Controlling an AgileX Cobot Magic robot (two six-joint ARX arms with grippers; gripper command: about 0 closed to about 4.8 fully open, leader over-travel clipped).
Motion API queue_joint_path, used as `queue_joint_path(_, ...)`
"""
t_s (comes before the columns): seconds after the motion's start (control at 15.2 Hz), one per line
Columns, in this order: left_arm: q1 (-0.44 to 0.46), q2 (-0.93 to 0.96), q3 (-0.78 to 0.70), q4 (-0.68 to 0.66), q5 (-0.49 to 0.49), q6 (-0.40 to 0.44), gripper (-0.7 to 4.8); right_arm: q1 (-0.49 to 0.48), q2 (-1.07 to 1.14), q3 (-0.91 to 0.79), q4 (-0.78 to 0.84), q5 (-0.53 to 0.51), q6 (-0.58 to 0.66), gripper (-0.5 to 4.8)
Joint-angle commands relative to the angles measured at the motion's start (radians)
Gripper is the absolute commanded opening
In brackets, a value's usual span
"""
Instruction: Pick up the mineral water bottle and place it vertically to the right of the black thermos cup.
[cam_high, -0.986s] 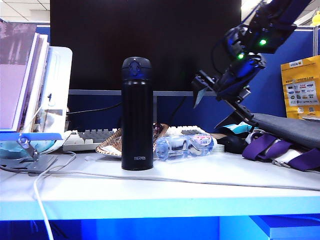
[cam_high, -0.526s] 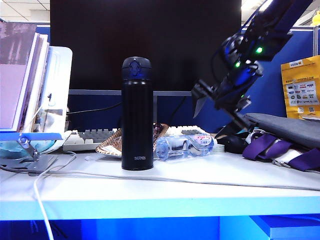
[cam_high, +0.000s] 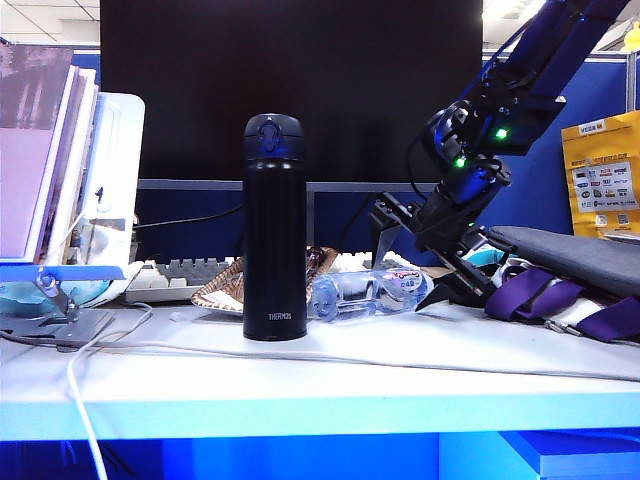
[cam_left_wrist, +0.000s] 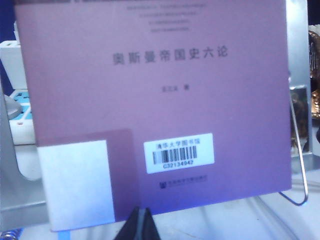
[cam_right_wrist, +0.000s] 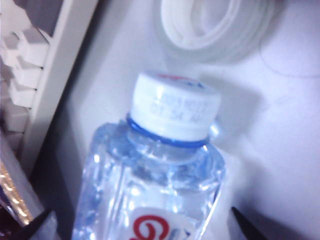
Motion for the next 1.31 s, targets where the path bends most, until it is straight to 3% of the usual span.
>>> queue_joint_path(0.07,0.002,-0.003,0.0,-0.012,-0.003,0.0,-0.05,0.002,0.004,0.004,0.03,0.022,0.009,4.79)
queue_joint_path(0.66,0.002,-0.003,0.0,-0.012,-0.003,0.0,-0.05,0.002,0.009,0.004,0.108,-0.01,0.024,4.79)
queue_joint_path(0.72,0.002,-0.003,0.0,-0.012,-0.003,0.0,-0.05,0.002,0.023,0.004,0.116,-0.033,0.03,4.0)
queue_joint_path(0.79,0.002,-0.003,0.0,-0.012,-0.003,0.0,-0.05,0.002,0.034,0.005,0.126,-0.052,0.036,3.57)
queue_joint_path(0.99,0.002,-0.003,0.0,-0.012,-0.003,0.0,-0.05,0.002,0.068,0.005,0.175,-0.118,0.051,2.71)
queue_joint_path(1.31,0.002,-0.003,0.0,-0.012,-0.003,0.0,-0.05,0.002,0.068,0.006,0.348,-0.138,0.011,2.51)
